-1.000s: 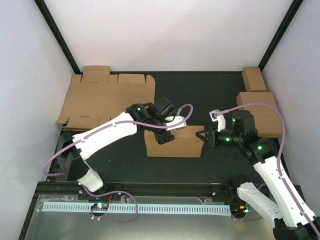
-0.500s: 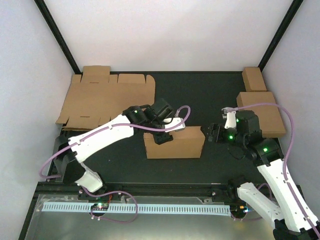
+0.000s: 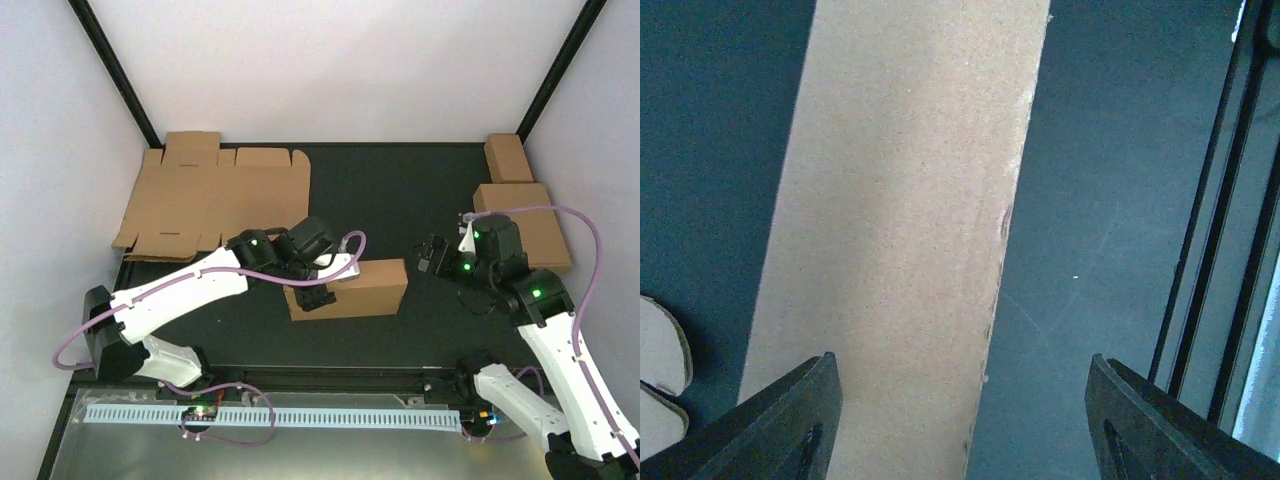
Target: Fold the paper box
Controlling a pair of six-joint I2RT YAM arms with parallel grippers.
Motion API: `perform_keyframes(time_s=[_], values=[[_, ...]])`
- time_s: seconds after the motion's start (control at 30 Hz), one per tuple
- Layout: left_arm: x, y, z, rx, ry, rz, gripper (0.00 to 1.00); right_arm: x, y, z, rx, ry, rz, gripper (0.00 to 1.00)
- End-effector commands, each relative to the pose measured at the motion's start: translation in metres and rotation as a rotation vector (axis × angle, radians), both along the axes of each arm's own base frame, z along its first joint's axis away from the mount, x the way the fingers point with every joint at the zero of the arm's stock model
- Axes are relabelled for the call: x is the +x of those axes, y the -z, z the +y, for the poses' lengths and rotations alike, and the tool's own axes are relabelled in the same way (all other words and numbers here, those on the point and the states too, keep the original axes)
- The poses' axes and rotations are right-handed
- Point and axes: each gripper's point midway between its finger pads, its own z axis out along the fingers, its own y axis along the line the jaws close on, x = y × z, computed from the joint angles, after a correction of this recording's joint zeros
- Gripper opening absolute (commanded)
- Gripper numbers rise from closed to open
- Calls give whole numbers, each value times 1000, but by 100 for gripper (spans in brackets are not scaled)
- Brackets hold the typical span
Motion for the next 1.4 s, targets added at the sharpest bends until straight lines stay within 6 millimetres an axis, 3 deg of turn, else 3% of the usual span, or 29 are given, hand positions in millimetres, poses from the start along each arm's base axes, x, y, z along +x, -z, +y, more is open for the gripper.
perform_keyframes(time_s=[0.0, 0.1, 0.33, 0.43, 0.67, 1.13, 1.37], values=[[0, 11, 5, 35, -31, 16, 72, -2, 6, 4, 43, 15, 40, 100], [5, 10, 5, 51, -61, 13, 79, -4, 8, 8, 72, -4, 29, 100], [5, -29, -4, -63, -38, -37, 97, -5, 7, 12, 82, -35, 3, 100], [10, -35, -3, -76, -50, -69, 99, -4, 7, 15, 94, -48, 0, 100], [29, -28, -2, -37, -72, 16, 99, -3, 7, 19, 106, -67, -3, 100], [32, 9, -19, 51, 8, 169, 99, -4, 7, 21, 100, -90, -17, 100], [32, 13, -21, 57, 19, 175, 99, -3, 10, 23, 99, -102, -14, 100]])
